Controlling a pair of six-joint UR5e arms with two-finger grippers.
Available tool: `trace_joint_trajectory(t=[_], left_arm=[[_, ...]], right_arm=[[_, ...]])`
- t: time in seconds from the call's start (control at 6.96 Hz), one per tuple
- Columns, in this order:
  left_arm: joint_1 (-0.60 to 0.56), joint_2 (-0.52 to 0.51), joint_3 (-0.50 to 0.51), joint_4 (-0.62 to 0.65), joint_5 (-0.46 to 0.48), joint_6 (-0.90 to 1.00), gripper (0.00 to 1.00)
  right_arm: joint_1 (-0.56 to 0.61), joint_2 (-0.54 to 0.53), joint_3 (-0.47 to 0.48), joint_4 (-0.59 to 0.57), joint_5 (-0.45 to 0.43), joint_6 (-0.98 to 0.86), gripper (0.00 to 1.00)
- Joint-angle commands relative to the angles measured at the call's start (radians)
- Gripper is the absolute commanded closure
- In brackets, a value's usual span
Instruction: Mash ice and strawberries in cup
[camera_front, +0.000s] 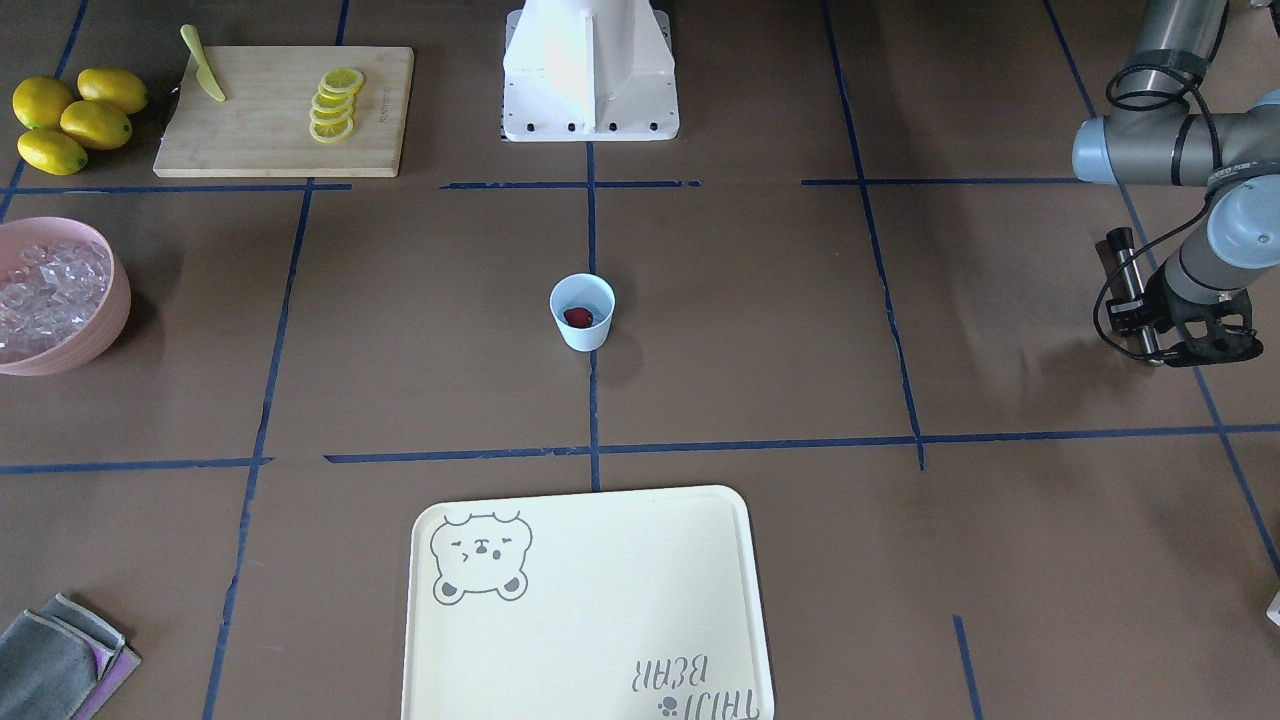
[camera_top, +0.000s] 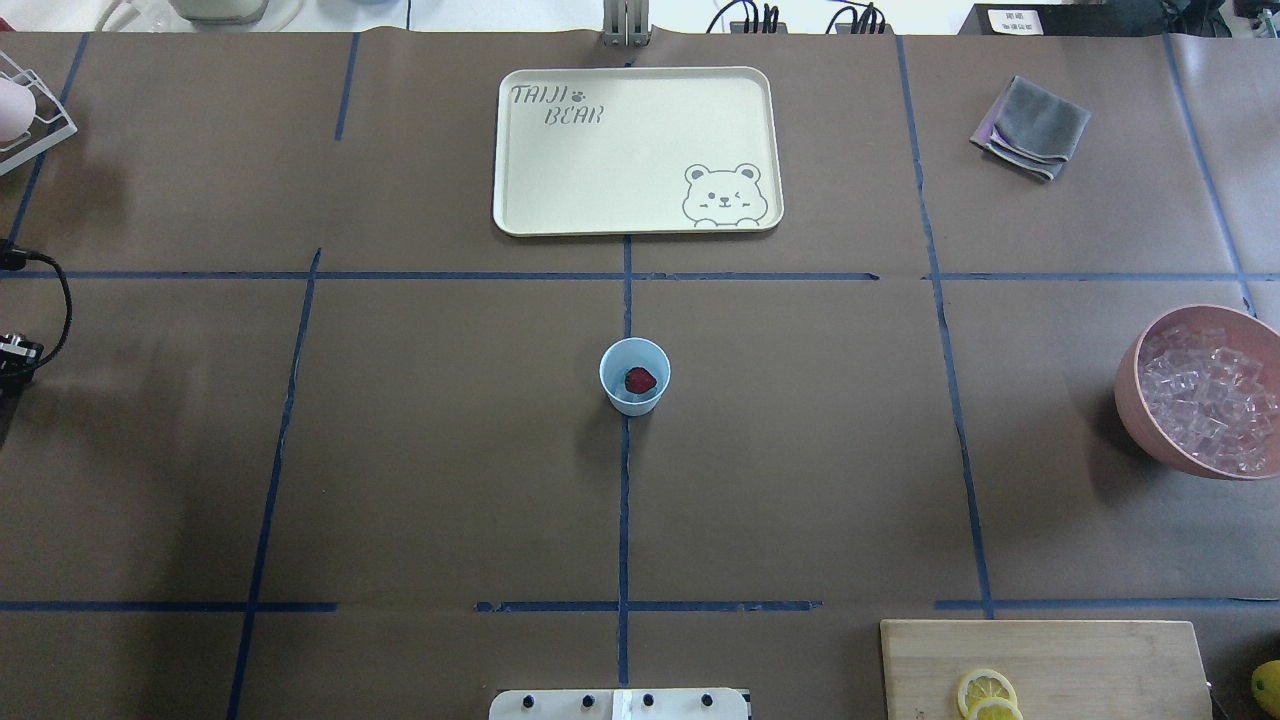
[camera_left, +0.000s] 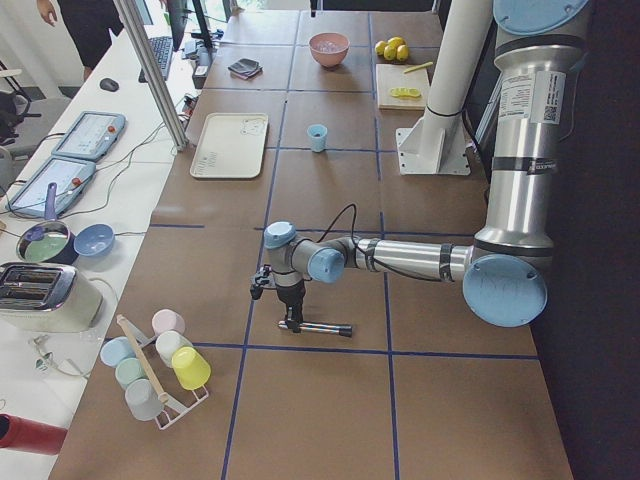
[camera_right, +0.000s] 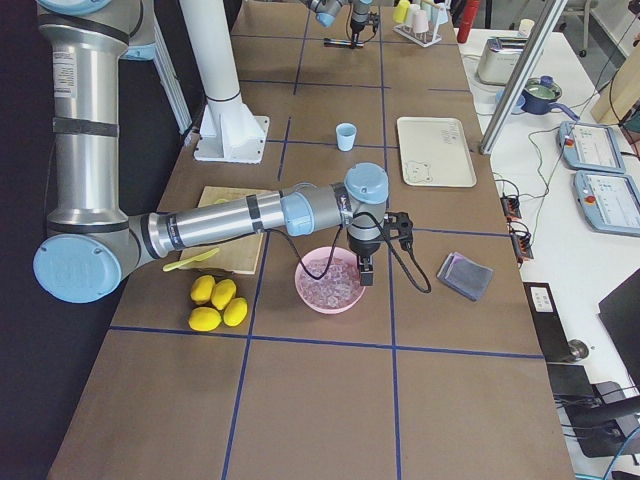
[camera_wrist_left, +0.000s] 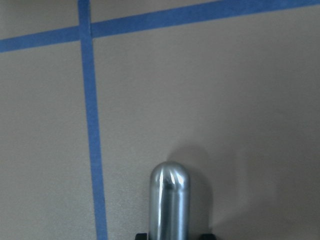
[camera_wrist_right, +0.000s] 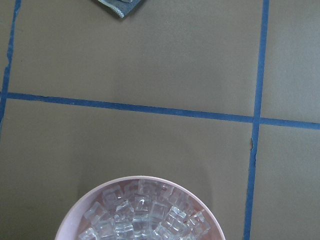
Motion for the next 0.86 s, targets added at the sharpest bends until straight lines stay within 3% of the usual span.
trace_joint_trajectory(t=[0.0, 0.29, 0.43, 0.72], left_arm=[[-0.013, 0.013, -0.086, 0.010, -0.007, 0.001, 0.00], [-0.045, 0.045, -0.177, 0.016, -0.041, 0.010, 0.00], [-0.131, 0.051, -0.223, 0.047, -0.142, 0.057, 0.00], [-0.272, 0.041, -0.322, 0.223, -0.186, 0.239, 0.00]], right_arm=[[0.000, -0.004, 0.003, 0.000, 0.001, 0.000, 0.00], [0.000, -0.006, 0.005, 0.000, 0.001, 0.000, 0.00], [0.000, -0.006, 0.005, 0.000, 0.001, 0.000, 0.00], [0.002, -0.003, -0.002, 0.000, -0.001, -0.005, 0.00]])
